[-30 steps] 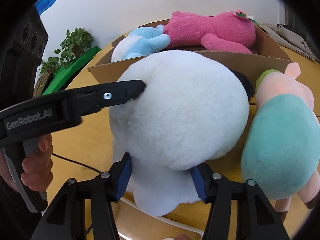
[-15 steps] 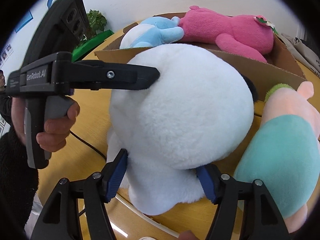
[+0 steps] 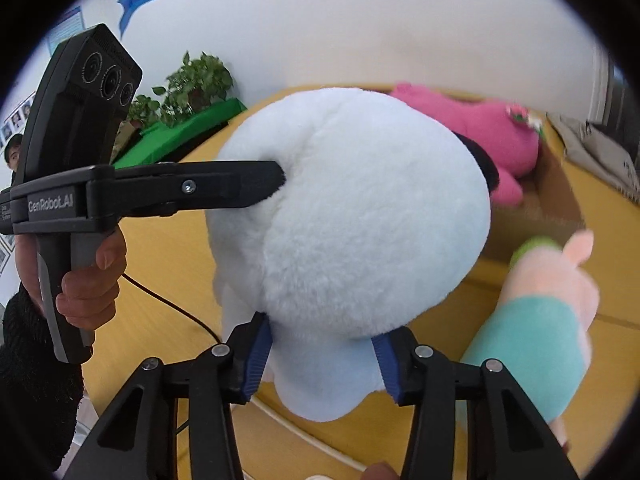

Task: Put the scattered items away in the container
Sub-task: 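Lift the white plush with both grippers and set it beside the blue bear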

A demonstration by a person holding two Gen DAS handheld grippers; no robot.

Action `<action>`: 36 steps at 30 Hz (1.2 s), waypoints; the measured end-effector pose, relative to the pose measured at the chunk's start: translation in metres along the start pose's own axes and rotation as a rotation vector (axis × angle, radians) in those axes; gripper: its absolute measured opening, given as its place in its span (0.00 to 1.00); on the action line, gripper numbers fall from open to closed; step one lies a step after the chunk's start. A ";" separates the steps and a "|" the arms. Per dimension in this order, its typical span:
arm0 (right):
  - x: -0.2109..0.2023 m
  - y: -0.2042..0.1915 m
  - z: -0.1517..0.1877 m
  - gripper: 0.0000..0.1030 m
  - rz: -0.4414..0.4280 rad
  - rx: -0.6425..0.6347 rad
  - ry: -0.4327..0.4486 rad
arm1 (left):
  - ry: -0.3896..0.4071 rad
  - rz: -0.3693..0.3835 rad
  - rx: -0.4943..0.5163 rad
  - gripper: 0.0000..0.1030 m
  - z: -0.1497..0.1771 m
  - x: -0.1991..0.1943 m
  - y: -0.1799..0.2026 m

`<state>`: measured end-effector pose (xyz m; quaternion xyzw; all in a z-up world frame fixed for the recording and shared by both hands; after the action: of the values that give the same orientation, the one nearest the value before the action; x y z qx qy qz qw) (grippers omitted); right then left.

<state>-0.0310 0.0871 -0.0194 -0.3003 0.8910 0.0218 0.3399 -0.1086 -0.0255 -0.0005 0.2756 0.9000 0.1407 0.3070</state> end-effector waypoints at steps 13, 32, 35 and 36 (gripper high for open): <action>0.037 0.054 -0.144 0.36 0.031 -0.181 0.075 | 0.119 -0.092 -0.125 0.70 -0.131 0.065 -0.059; 0.145 0.101 -0.082 0.52 0.065 -0.071 -0.154 | -0.048 -0.214 -0.087 0.82 -0.077 0.155 -0.109; 0.128 0.104 -0.080 0.76 0.098 -0.014 -0.134 | -0.042 -0.267 -0.059 0.82 -0.067 0.134 -0.104; 0.129 0.107 -0.075 0.76 0.106 0.020 -0.156 | -0.049 -0.295 -0.042 0.81 -0.060 0.128 -0.104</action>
<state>-0.2103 0.0890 -0.0590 -0.2466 0.8767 0.0543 0.4095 -0.2736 -0.0395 -0.0590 0.1374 0.9198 0.1060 0.3520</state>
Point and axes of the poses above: each gripper's, at about its wrist camera, not at the fingertips, and x roughly the way its jaws point, y to its right, z to its underside, the point moved 6 cm from there along x, roughly the way its jaws point, and after that the axes turned 7 degrees about y, right-handed, at the moved point
